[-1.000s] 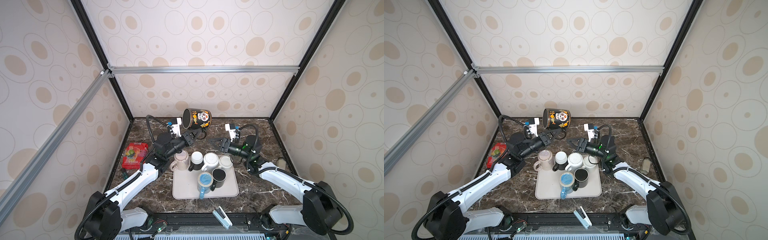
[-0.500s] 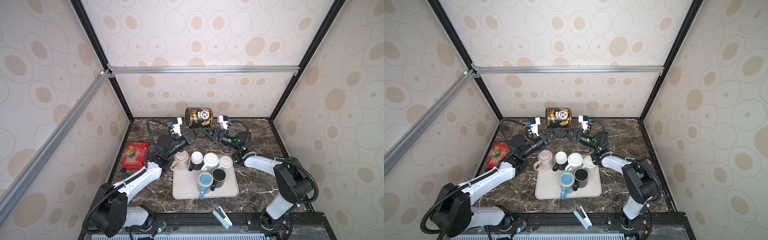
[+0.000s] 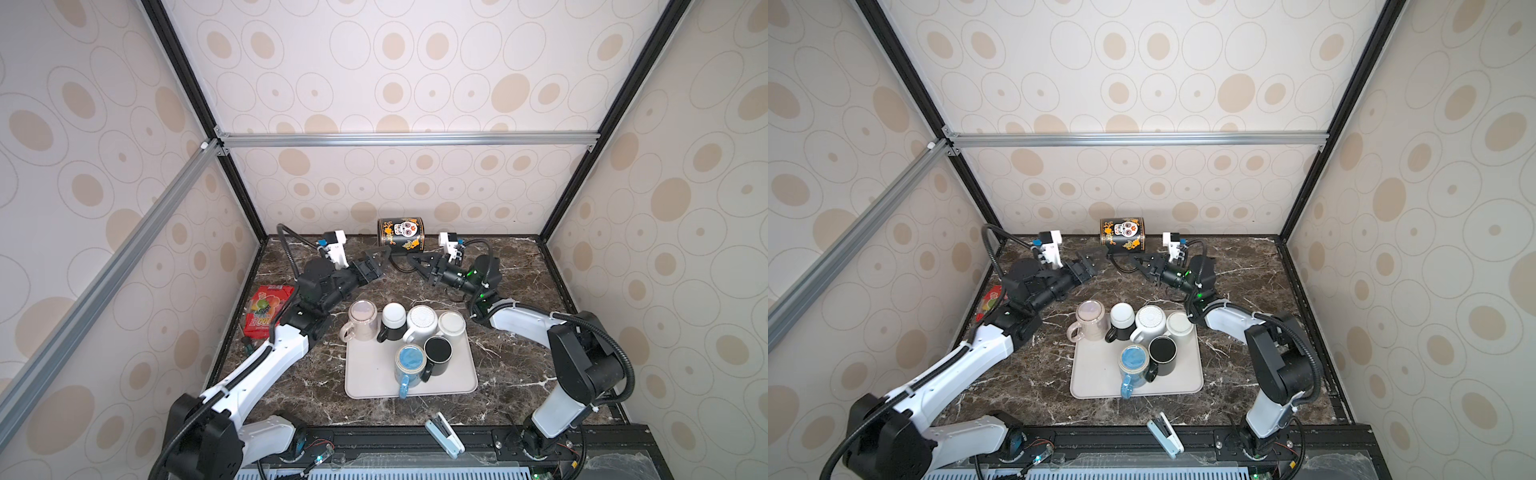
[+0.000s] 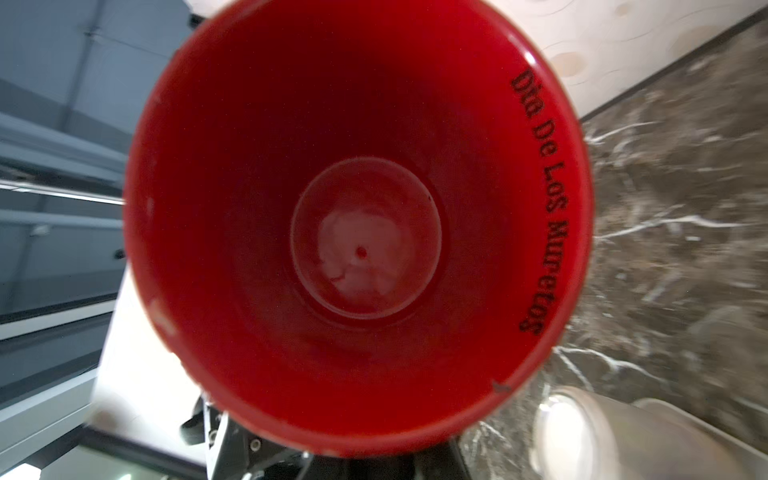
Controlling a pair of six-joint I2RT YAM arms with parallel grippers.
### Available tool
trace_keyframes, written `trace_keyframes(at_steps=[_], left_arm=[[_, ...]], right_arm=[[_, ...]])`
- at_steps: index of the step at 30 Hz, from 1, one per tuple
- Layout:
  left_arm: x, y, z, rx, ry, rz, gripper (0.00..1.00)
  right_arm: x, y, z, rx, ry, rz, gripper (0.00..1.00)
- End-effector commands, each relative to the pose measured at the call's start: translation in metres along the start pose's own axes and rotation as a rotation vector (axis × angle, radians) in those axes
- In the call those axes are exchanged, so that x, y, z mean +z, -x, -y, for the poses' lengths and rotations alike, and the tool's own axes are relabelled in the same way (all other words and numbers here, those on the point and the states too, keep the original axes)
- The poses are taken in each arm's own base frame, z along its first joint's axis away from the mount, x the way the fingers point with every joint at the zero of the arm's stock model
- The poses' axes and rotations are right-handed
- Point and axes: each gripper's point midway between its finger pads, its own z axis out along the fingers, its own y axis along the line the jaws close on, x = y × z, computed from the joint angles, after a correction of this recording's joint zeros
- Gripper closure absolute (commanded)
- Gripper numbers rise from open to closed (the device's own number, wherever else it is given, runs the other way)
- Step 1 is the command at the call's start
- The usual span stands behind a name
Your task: Turn the mug right side up
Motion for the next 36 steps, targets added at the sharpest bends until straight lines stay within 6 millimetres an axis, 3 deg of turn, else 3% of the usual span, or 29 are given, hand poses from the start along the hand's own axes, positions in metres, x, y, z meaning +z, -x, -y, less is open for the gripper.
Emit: trace_keyframes(at_steps=[1,4,7,15,16,19,26,31,36], left_arm=[[-0.037,0.037,-0.037,0.284,0.297,0.089,0.00],[-0.050,0.041,-0.050,0.313,0.373,0.059,0.00],[-0.053,0.029,-0.046,0.361,0.318,0.016,0.00],[-0.060,0.012,-0.065,0.366,0.345,0.002,0.00],[-0.060,0.010,-0.065,0.365,0.336,0.000,0.00],[-0.057,0.004,-0.065,0.355,0.311,-0.010,0.00],[-0.042,-0.016,-0.056,0.303,0.195,-0.066,0.00],[-0.027,-0.035,-0.065,0.249,0.164,-0.123,0.01],[-0.024,-0.037,-0.065,0.252,0.157,-0.132,0.01]], right_arm=[[-0.036,0.052,-0.019,-0.266,-0.175,0.177,1.00],[-0.071,0.075,0.017,-0.408,-0.560,0.169,1.00],[-0.110,0.099,0.033,-0.577,-0.886,0.168,1.00],[-0.155,0.133,0.052,-0.758,-1.321,0.073,1.00],[-0.168,0.142,0.057,-0.757,-1.367,0.086,1.00],[-0.183,0.148,0.067,-0.763,-1.431,0.075,1.00],[-0.202,0.140,0.101,-0.755,-1.430,-0.010,1.00],[-0.221,0.137,0.117,-0.751,-1.495,-0.023,1.00],[-0.229,0.136,0.126,-0.739,-1.486,-0.016,1.00]])
